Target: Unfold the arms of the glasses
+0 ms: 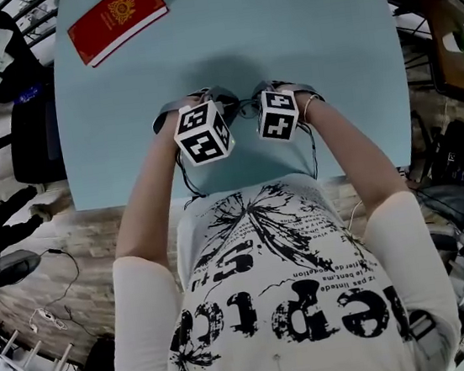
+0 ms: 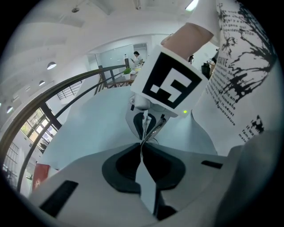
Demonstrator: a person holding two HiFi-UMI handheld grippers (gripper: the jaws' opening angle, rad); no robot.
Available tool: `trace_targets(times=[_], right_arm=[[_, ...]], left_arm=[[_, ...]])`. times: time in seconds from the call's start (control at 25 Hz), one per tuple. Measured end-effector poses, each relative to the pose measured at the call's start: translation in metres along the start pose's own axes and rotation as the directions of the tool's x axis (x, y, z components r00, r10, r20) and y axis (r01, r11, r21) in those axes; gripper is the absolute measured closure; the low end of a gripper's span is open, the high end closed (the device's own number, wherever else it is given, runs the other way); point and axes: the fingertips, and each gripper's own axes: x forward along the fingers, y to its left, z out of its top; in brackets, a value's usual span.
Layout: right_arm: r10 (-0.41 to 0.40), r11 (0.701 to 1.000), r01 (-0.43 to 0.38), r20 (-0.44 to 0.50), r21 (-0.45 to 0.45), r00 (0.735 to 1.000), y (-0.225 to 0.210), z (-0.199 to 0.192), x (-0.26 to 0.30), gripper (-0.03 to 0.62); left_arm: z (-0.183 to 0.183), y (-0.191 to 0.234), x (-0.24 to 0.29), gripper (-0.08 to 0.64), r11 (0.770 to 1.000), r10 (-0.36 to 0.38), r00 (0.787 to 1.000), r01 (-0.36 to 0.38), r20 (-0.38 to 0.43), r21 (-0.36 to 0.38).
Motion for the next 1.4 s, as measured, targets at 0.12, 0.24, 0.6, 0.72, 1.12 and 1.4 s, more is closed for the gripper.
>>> trace_targets(times=[0.12,0.24,0.6,0.72,1.12,1.4], right_arm=[[-0.016,1.0,0.016,0.002,0.001,1.0,-0.002,0.001,-0.001,0.558],[-0.021,1.0,0.021,0.017,-0.005,1.0,0.001,0.0,-0.009,0.564],[-0.104,0.993,0.113,0.186,-0.034,0.977,-0.002,0.002,-0.052,0.568],[-0.154,0.986,0.163,0.204,-0.028,0.967,-0.008,-0.007,-0.063,0.571],[-0.232,0.973,0.22,0.248,0.074,0.941,-0.014,-0.029,-0.084,0.568],[-0.249,0.966,0.224,0.234,0.128,0.94,-0.011,-0.049,-0.086,0.566]], left_arm=[[-0.001,-0.002,0.0,0.531,1.0,0.0,1.0,0.0,-0.003,-0.004],[-0.002,-0.004,-0.001,0.531,1.0,0.003,1.0,-0.003,-0.007,-0.01],[-0.012,0.0,-0.008,0.531,0.999,0.025,0.999,-0.026,-0.023,-0.042],[-0.015,0.002,-0.01,0.531,0.998,0.039,0.999,-0.04,-0.035,-0.041],[-0.017,0.006,-0.009,0.531,0.997,0.056,0.997,-0.058,-0.047,-0.044],[-0.022,0.012,-0.011,0.531,0.996,0.079,0.996,-0.081,-0.052,-0.047]])
